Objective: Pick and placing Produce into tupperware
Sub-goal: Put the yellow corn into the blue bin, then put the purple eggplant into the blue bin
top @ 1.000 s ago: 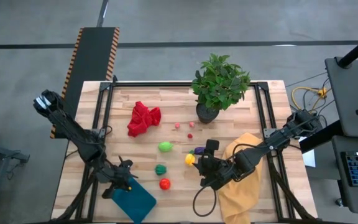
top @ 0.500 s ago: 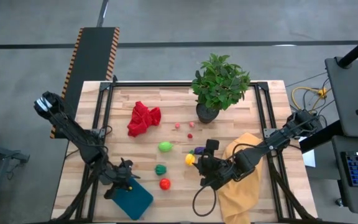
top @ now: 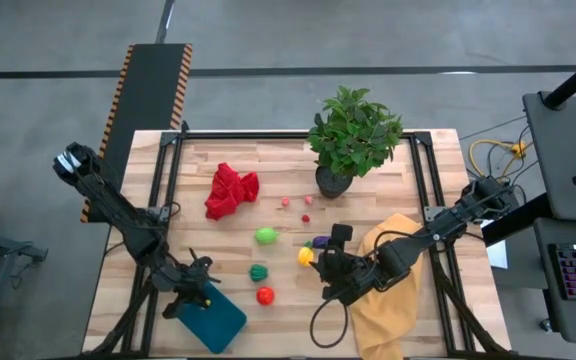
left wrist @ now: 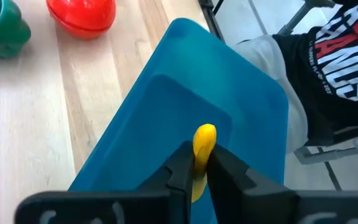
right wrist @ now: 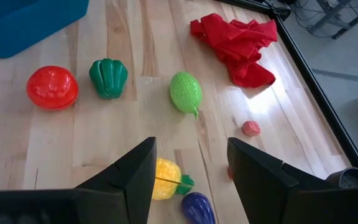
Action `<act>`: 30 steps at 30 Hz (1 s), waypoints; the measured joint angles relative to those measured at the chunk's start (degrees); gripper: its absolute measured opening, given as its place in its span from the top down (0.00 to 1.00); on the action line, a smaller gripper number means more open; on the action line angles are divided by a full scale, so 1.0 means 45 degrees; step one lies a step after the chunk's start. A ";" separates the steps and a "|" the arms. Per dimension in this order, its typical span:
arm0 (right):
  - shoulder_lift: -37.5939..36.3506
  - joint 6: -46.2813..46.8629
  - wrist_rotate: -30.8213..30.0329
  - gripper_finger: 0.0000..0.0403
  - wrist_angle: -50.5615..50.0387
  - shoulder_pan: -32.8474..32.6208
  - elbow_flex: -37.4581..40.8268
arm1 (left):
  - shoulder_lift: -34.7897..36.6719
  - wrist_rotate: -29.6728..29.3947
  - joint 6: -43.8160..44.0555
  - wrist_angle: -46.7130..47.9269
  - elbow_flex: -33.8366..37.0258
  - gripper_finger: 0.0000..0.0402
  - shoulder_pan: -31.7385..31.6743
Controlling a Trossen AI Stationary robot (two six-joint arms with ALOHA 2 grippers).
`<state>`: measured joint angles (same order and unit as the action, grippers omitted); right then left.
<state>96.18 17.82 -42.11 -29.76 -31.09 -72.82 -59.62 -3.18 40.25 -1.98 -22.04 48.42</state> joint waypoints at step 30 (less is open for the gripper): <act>0.0072 -0.0844 0.0009 0.53 0.1219 0.0116 0.0000 | 0.2823 -0.2505 -0.6562 -0.0265 -0.1342 0.73 -0.0432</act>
<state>96.50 14.03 -42.07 -24.27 -30.57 -72.82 -46.92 -14.45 10.72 -3.17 -28.08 46.48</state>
